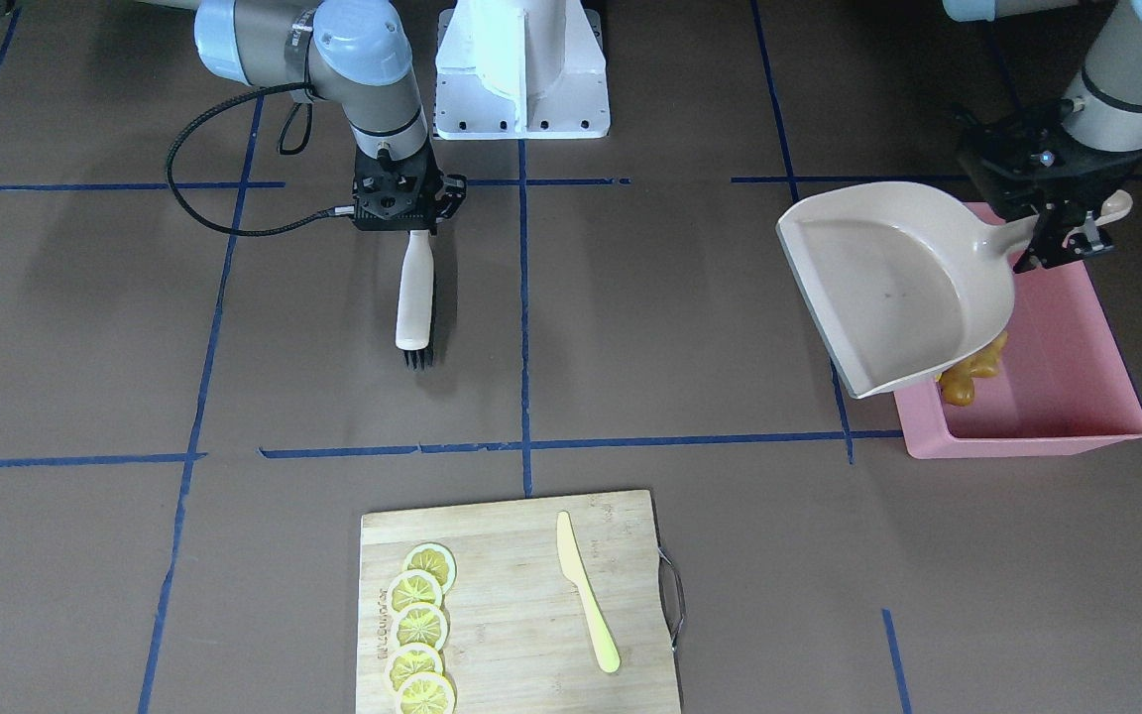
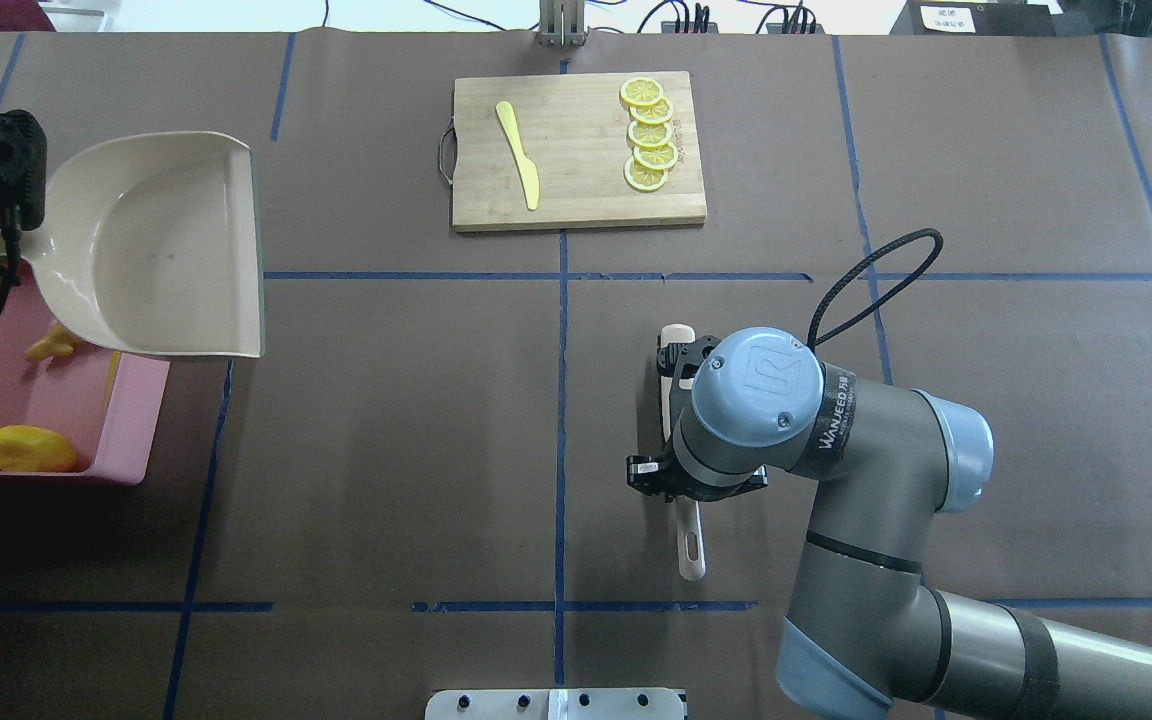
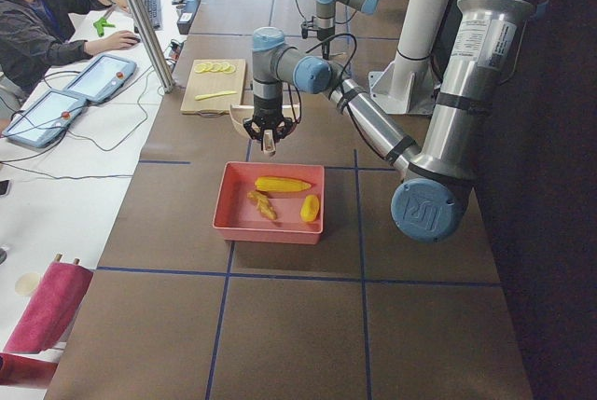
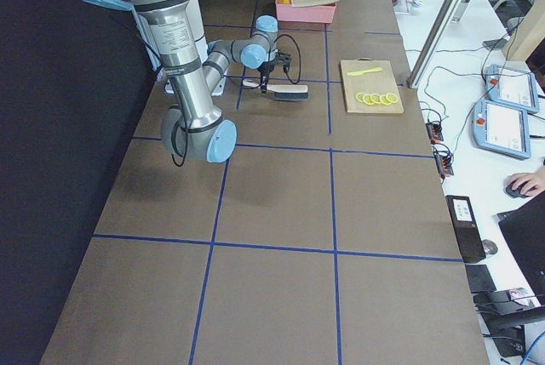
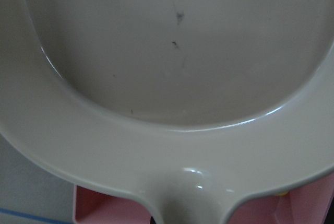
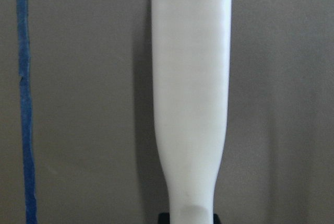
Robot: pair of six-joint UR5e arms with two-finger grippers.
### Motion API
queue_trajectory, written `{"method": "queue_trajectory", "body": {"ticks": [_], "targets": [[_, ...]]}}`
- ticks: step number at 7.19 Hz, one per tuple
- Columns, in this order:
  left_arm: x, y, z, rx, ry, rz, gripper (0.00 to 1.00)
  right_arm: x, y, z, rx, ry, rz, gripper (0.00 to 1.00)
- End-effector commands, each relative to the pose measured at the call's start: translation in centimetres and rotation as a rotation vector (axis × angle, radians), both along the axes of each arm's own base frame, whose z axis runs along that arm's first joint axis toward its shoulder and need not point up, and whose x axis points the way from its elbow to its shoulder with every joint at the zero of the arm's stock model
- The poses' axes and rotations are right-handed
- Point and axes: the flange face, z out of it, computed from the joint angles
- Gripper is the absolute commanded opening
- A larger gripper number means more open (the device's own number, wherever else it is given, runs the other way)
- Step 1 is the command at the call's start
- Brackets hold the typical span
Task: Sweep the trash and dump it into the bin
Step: 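Carry the empty dustpan back and lower it onto the table with the left gripper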
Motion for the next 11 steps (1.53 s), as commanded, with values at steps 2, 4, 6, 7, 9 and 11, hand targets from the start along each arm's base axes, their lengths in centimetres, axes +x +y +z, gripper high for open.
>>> {"method": "queue_trajectory", "body": {"ticks": [2, 4, 6, 7, 9, 11], "targets": [[9.9, 4.1, -3.3, -0.043, 0.038, 0.062, 0.01, 0.1, -0.1, -0.1, 0.003, -0.001, 0.008, 0.0], [14.6, 7.1, -4.1, -0.027, 0.043, 0.167, 0.02, 0.1, -0.1, -0.1, 0.002, 0.001, 0.012, 0.0], [18.0, 8.8, -4.0, 0.02, -0.006, 0.204, 0.03, 0.0, -0.1, 0.0, 0.0, 0.003, 0.013, 0.0], [20.0, 9.1, -4.3, 0.014, -0.006, 0.216, 0.03, 0.0, 0.0, 0.0, 0.0, 0.003, 0.011, 0.0], [24.2, 9.6, -4.1, -0.01, 0.031, 0.175, 0.04, -0.1, 0.1, 0.0, 0.0, 0.003, 0.01, 0.0], [27.0, 9.7, -3.0, 0.027, 0.053, 0.115, 0.04, -0.2, 0.2, 0.1, -0.001, 0.004, 0.008, 0.0]]}}
